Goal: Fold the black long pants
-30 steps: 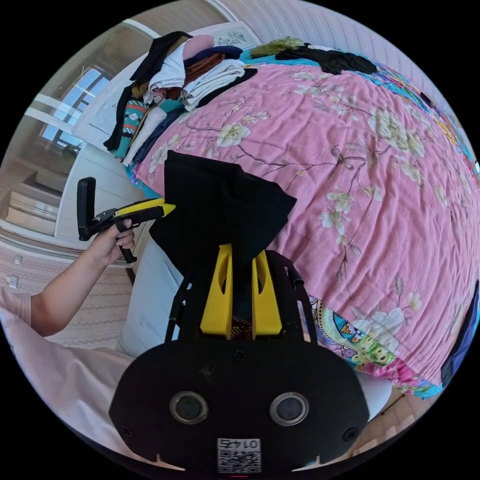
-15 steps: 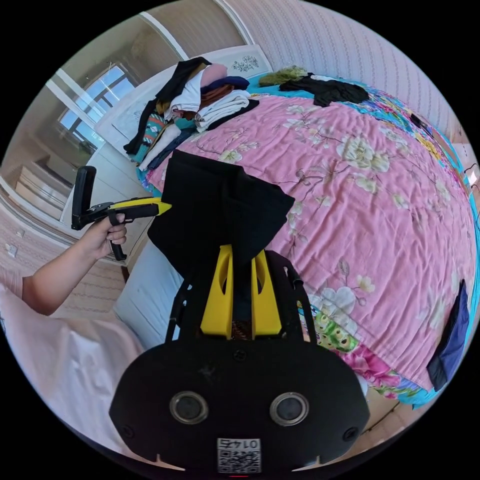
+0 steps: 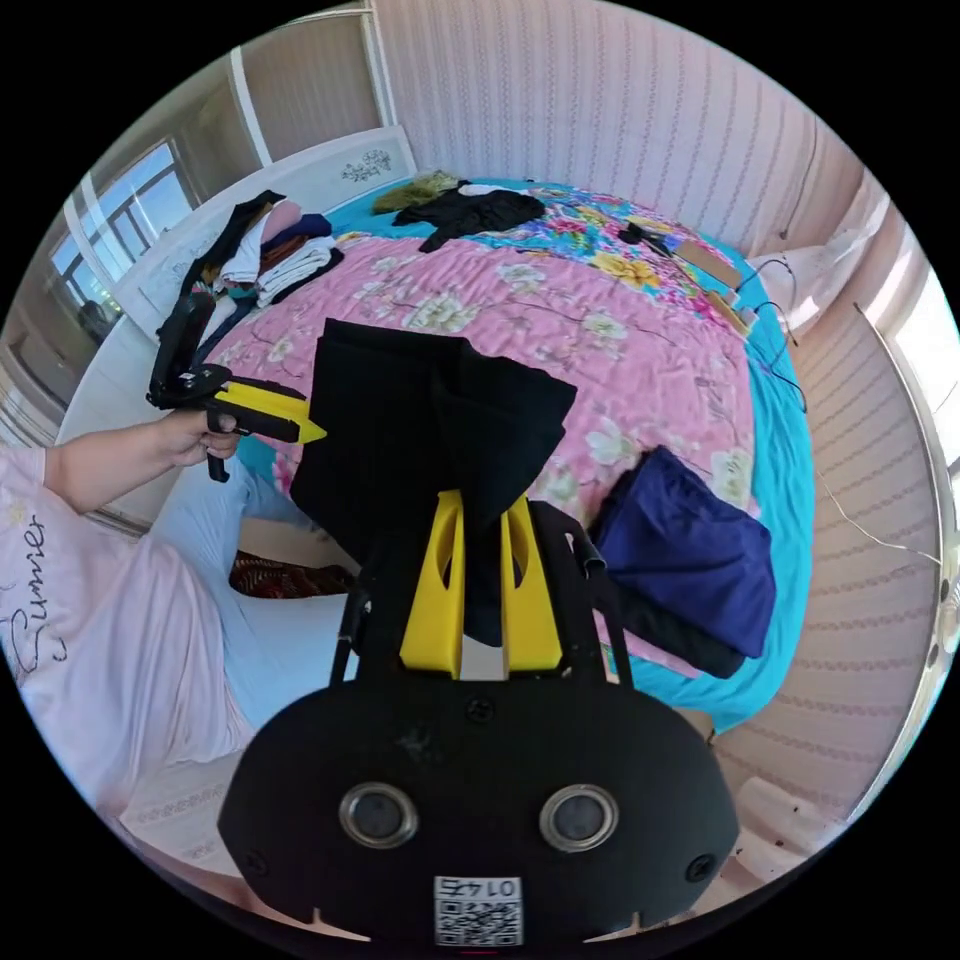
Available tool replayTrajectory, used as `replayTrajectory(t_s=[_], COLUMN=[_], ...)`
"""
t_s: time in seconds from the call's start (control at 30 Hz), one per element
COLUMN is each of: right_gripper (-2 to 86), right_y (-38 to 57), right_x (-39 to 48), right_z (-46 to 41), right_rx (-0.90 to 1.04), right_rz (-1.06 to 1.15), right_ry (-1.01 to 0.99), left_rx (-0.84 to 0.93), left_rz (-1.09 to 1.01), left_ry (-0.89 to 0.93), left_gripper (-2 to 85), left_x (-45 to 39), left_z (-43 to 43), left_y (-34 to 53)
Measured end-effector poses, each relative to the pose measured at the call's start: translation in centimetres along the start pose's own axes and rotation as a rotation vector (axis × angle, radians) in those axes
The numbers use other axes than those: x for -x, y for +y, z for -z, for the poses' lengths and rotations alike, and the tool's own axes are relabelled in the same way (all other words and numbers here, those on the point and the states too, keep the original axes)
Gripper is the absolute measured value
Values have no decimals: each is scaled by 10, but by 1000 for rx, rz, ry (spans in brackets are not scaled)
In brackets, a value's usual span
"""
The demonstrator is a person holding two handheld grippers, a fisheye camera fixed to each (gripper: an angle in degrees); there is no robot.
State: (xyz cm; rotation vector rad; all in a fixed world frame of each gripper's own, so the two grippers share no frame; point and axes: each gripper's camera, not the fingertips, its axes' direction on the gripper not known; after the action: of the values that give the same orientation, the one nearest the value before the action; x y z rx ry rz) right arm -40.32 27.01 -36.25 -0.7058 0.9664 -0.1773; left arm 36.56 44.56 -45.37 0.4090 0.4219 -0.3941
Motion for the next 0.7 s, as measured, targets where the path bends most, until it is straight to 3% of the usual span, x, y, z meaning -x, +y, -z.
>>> replayTrajectory(t_s=[0.1,0.27,0.37,0.43,0.57,0.7], right_gripper=[75,90,96,99,95,85], right_y=[12,62,86,94,108,106], right_x=[-80,-199,-190,-175,-113,-37], right_z=[36,18,-12,-31,-36,-40], right_rx=[60,161,106,121,-28,-84], right_rz=[-140,-580,-595,-590,-565,-494], right_ry=[73,125,-17,-41,-119,-211], left_rx=[11,185,173,159,53,-24], left_rz=[-12,34,-20,-77,-234,-191], left_ry=[-82,-96,-89,-151,-320,-481], left_gripper=[59,46,46,40,33,26], left_x=[-29,-33,-29,-28,-29,-22], left_z=[-60,-120,-103,-78,9,104], left_y=[-61,-75,-46,-25,50,146])
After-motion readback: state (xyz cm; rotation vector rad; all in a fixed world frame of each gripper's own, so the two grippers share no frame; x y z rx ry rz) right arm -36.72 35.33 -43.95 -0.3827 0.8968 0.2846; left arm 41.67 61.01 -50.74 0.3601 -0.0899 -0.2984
